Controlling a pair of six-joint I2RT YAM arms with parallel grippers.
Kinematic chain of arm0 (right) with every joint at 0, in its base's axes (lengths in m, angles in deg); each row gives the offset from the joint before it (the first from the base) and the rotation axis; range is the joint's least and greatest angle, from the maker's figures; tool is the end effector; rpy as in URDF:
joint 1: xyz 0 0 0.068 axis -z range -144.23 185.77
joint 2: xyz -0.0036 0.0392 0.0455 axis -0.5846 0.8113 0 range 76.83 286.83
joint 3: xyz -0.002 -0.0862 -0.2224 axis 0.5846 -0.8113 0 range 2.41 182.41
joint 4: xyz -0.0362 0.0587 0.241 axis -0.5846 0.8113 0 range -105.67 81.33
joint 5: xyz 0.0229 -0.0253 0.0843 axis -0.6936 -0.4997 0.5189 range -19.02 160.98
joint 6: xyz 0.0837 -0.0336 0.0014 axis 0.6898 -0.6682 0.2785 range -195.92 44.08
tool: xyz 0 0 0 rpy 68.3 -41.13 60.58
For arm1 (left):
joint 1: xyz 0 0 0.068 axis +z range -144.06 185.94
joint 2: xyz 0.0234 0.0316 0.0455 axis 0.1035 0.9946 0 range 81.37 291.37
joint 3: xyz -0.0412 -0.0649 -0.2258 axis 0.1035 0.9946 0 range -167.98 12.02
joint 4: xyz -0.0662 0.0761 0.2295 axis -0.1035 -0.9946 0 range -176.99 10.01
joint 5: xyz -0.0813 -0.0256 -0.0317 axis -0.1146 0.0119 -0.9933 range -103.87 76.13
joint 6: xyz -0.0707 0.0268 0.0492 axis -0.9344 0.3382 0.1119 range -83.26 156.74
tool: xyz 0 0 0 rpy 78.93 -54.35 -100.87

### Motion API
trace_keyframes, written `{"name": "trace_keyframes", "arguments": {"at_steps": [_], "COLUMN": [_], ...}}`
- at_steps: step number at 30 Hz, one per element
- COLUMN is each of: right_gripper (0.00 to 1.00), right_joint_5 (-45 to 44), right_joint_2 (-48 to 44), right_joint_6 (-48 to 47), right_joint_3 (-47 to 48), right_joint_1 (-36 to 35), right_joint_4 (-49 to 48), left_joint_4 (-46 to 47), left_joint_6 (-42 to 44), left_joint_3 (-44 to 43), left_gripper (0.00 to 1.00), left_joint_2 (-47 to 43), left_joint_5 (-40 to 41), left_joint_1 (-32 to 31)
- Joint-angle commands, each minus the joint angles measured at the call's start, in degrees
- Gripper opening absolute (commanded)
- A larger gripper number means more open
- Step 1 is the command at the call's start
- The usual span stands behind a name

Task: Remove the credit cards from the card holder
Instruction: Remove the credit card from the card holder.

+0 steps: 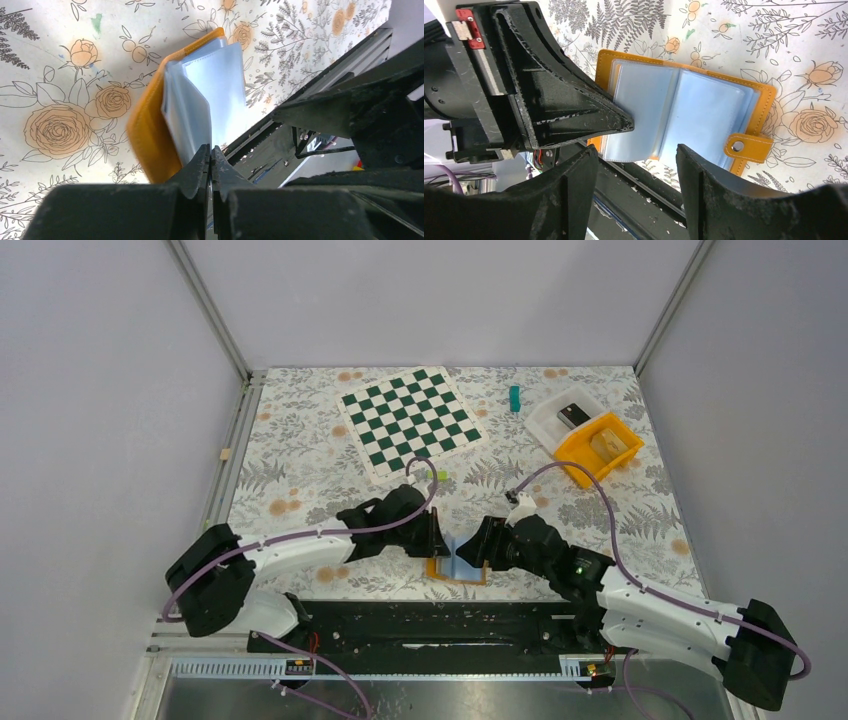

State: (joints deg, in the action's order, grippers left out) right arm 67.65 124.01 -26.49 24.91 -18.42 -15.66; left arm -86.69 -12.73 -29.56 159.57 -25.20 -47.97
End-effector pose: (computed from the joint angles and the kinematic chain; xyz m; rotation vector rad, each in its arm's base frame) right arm 0.1455 0.1937 0.1734 -0.0498 2.1771 1.0574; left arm 0.1686 -0.2581 0.1410 0.2113 2.5851 -1.0366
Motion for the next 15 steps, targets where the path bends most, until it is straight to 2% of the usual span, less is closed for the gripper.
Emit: {"name": "trace_keyframes", "arguments": {"at_steps": [1, 4, 9, 15], "right_gripper": [0.65, 0.65, 0.65, 0.65], "right_joint_5": [1.0, 0.6, -0.8, -0.2], "right_joint_2": [-1.1, -2.6, -4.4, -3.7], "right_joint_6": [-1.1, -1.4, -2.0, -2.4], "right_joint_3": [2.4, 2.4, 2.1, 2.2], "right_joint_1": [0.4, 0.4, 0.4, 0.4], "right_joint_4": [2.4, 3.6, 5.4, 5.2], "left_joint_4": [2.6, 3.5, 0.8, 4.5], "left_joint_6": [0.8, 0.5, 0.4, 0.4], "left_joint_3": [-0.7, -1.9, -2.9, -3.4], "left_gripper": [0.00, 0.02, 0.01, 0.25], "left_joint_2": [3.0, 6.0, 7.0, 8.1], "left_joint_5": [-0.2, -2.1, 0.2, -3.5], "left_joint_1": [-0.2, -0.2, -0.3, -0.3]}}
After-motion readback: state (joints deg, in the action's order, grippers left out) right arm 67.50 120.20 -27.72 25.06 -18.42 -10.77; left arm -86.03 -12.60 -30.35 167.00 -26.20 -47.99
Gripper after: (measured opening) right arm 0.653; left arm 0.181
